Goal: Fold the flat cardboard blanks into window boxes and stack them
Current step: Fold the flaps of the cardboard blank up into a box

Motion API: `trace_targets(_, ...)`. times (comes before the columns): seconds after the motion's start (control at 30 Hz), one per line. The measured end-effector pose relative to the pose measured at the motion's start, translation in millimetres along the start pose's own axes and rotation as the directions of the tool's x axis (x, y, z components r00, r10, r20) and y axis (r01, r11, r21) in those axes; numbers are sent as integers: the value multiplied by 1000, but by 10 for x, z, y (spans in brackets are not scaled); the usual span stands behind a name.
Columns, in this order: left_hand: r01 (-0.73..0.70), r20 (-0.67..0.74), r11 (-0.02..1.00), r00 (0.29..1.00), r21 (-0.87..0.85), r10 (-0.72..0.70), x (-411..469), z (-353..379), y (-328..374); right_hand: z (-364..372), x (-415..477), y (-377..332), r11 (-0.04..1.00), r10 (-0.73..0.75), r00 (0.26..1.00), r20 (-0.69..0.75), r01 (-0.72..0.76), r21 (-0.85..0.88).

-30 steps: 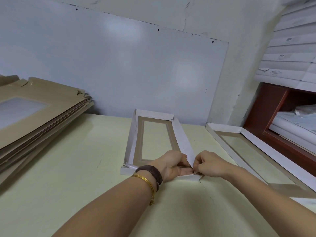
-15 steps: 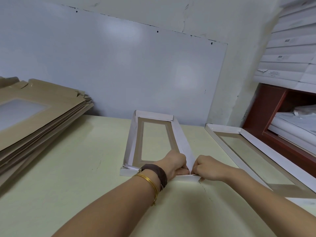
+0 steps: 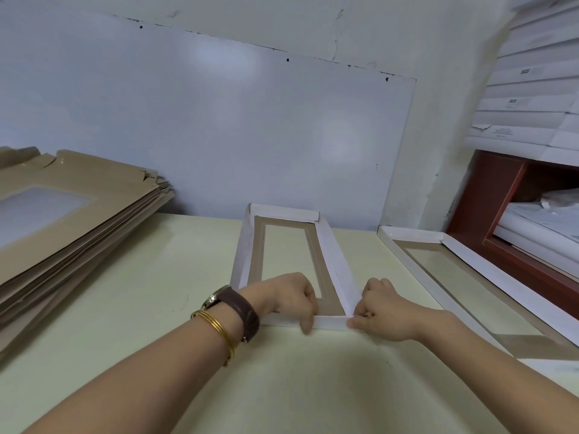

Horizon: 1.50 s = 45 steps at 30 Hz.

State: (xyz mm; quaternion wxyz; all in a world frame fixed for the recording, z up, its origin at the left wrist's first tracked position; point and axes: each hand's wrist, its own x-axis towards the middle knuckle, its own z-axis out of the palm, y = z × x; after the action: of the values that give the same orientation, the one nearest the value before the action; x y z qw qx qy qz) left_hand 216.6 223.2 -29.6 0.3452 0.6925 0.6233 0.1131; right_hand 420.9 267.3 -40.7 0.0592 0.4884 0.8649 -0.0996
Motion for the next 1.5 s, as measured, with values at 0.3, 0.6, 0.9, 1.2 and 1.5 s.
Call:
trace_targets(0.3, -25, -121, 991, 992, 128, 41, -16, 88, -53, 1, -30, -163, 990, -63, 994, -92, 50, -134)
trace_targets(0.6, -63, -268, 990, 959, 126, 95, 51, 129, -128, 137, 55, -374, 979, -206, 967, -149, 205, -20)
trace_targets(0.9, -63, -253, 998, 965, 12, 64, 97, 107, -200, 243, 110, -544, 954, -281, 935, -218, 296, 43)
trace_targets(1.2, 371, -557, 838, 824, 401, -98, -72, -417, -465, 272, 109, -543, 973, -216, 955, -205, 229, 39)
trace_targets(1.5, 434, -440, 789, 867, 435, -235, -102, -397, -576, 285, 108, -590, 979, -197, 959, -205, 202, 0)
